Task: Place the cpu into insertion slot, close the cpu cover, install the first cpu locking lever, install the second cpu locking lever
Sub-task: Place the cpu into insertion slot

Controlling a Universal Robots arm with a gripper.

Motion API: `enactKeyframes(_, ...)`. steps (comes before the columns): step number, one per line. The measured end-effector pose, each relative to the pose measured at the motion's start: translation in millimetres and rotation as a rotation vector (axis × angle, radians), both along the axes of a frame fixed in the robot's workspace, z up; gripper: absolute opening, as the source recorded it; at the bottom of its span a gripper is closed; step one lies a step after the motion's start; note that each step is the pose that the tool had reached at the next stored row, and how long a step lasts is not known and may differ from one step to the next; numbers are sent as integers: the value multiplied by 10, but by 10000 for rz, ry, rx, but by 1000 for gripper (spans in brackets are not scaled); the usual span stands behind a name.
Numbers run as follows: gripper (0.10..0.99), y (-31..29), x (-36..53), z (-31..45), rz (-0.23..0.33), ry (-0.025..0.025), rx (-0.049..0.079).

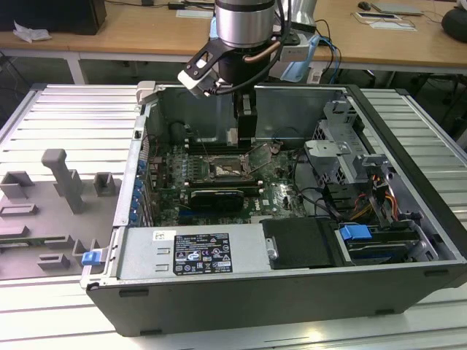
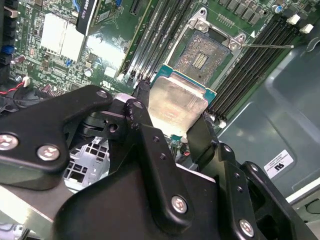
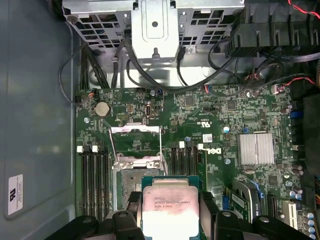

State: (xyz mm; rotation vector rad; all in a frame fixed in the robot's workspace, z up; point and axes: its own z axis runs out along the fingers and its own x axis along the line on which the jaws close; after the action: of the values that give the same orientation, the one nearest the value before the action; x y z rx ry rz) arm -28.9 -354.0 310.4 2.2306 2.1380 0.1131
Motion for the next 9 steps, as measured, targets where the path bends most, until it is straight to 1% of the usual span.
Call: enactKeyframes(9, 545, 0, 0, -44, 0, 0, 1)
